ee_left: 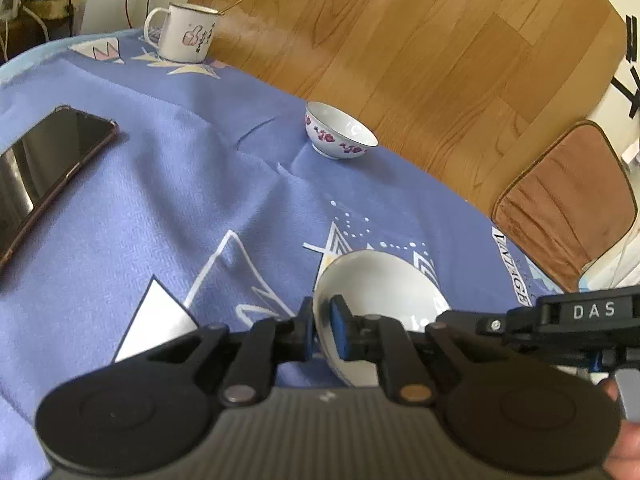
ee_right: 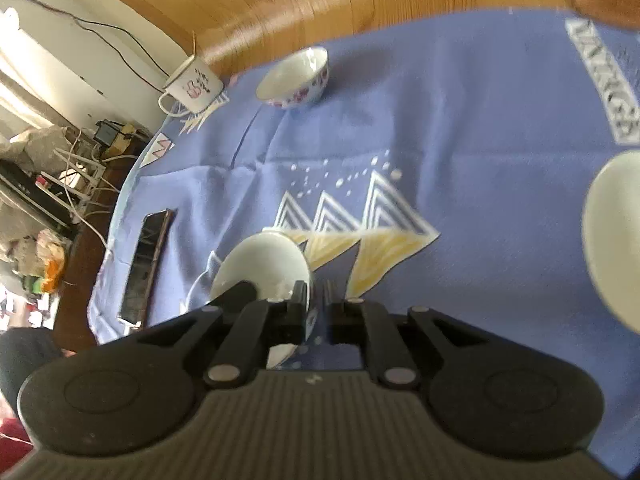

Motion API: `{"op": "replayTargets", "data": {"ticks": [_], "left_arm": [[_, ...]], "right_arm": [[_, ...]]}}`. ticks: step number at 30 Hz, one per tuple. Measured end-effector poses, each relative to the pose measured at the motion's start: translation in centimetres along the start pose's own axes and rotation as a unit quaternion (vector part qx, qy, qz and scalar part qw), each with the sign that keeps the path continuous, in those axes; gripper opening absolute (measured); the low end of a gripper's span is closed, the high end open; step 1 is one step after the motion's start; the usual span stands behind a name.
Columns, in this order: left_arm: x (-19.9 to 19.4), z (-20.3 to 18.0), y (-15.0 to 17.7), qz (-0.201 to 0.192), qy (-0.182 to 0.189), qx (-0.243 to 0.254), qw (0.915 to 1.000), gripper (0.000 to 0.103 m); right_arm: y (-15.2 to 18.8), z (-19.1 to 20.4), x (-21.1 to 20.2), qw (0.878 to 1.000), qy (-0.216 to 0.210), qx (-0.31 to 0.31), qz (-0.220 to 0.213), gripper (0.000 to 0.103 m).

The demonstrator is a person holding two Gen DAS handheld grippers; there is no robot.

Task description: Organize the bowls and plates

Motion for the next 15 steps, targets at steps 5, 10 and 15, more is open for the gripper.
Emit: {"op": "replayTargets", "data": {"ticks": [5, 10, 15], "left_arm": [[-0.6, -0.9, -0.2, 0.002, 0.000, 0.010, 1.0000, 0.008], [-1.2, -3.9, -1.1, 0.010, 0.031, 0.025, 0.9992, 0.008], [-1.0, -10.8, -1.2, 0.011, 0.066, 0.074, 0.9950, 0.008]], "right_arm": [[0.7, 0.2, 0.0, 0.999, 0.020, -0.037, 0.000, 0.006], [0.2, -0.5, -2.9, 0.998, 0.018, -0.043, -0.042, 0.005], [0.0, -2.9, -8.1, 0.993, 0.050, -0.041, -0.096, 0.006]]}}
Point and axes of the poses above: each gripper's, at about its wrist camera, not at the fingertips, and x roughly the way its jaws point, z to its left, y to its underside, the point moved 3 cm from there along x, roughly the way its jaws point, and after that the axes turned 11 degrees about -y, right-handed, at the moved point
